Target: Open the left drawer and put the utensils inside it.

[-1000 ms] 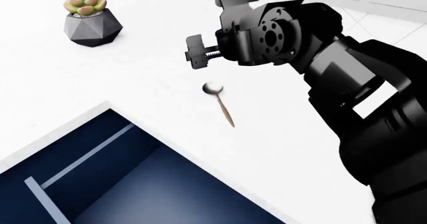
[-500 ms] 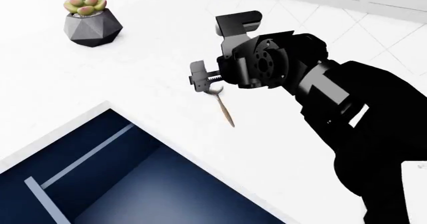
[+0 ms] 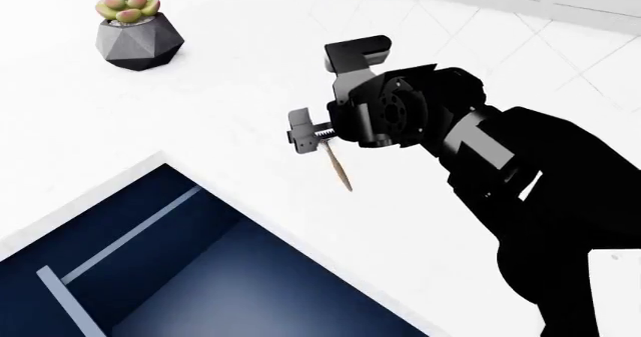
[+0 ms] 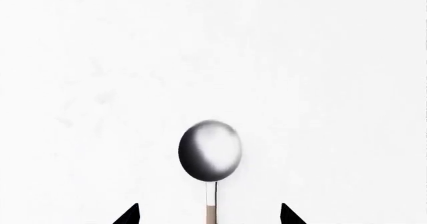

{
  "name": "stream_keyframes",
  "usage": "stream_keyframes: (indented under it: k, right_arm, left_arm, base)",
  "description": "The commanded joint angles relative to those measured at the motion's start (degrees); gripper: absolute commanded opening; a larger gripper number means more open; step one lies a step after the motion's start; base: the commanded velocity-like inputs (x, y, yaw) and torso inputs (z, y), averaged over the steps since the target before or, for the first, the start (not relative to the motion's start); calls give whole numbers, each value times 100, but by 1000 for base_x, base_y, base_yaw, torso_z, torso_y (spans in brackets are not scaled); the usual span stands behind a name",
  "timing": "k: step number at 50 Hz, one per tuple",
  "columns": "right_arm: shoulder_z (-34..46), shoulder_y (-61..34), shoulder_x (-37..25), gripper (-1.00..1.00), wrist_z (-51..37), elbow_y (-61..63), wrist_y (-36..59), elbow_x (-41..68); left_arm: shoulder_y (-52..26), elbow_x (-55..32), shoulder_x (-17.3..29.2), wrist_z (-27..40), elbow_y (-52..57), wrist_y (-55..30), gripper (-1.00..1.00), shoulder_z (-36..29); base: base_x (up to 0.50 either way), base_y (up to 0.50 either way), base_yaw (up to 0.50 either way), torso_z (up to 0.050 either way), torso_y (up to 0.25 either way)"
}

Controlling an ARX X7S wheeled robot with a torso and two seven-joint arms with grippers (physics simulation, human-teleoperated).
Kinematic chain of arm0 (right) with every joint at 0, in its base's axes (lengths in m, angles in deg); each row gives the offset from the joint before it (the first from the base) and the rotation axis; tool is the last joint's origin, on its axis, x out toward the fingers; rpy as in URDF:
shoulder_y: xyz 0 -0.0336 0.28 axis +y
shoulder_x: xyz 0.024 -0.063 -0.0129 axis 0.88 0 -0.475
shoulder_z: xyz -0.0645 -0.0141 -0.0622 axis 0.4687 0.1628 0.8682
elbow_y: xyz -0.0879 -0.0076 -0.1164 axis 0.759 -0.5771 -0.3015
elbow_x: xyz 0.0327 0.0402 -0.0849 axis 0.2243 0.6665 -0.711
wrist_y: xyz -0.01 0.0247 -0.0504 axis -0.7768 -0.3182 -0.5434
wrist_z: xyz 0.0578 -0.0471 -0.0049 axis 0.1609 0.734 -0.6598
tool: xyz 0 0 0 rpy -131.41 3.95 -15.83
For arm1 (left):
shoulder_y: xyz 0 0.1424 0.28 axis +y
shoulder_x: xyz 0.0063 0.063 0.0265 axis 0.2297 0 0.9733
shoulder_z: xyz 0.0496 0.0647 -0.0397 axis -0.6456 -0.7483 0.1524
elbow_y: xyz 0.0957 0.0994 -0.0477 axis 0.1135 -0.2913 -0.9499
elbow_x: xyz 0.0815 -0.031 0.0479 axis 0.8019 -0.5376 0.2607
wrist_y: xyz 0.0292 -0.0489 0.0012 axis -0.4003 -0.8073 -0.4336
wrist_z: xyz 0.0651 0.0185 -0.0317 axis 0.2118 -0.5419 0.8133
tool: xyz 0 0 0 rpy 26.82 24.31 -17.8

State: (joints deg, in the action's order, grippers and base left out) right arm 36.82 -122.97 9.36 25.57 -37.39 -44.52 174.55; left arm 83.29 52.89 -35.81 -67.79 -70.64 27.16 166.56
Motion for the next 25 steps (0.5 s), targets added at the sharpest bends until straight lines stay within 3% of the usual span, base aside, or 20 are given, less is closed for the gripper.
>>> stream_keyframes:
  k: [1,7,22,25]
  right_arm:
    - [0,50,0,100,-32,-29,-13,-15]
    - [6,87,0,100,-37,-41,-24,-25]
    - [3,129,0,100,-4,-36,-11,-42]
    - [1,128,0,100,2,-31,6,-40]
  left_arm:
    - [-9,21,-30,22,0,174,100,-14]
    - [0,6,-21,14,0,102,100,-10]
    - [3,8,-14,35,0,80,100,15]
    - [-5,15,-23,62,0,130,100,6]
  base:
    - [0,0,0,0,-250]
    - [0,0,0,0,-234]
    - [0,0,0,0,0]
    - [0,0,0,0,-201]
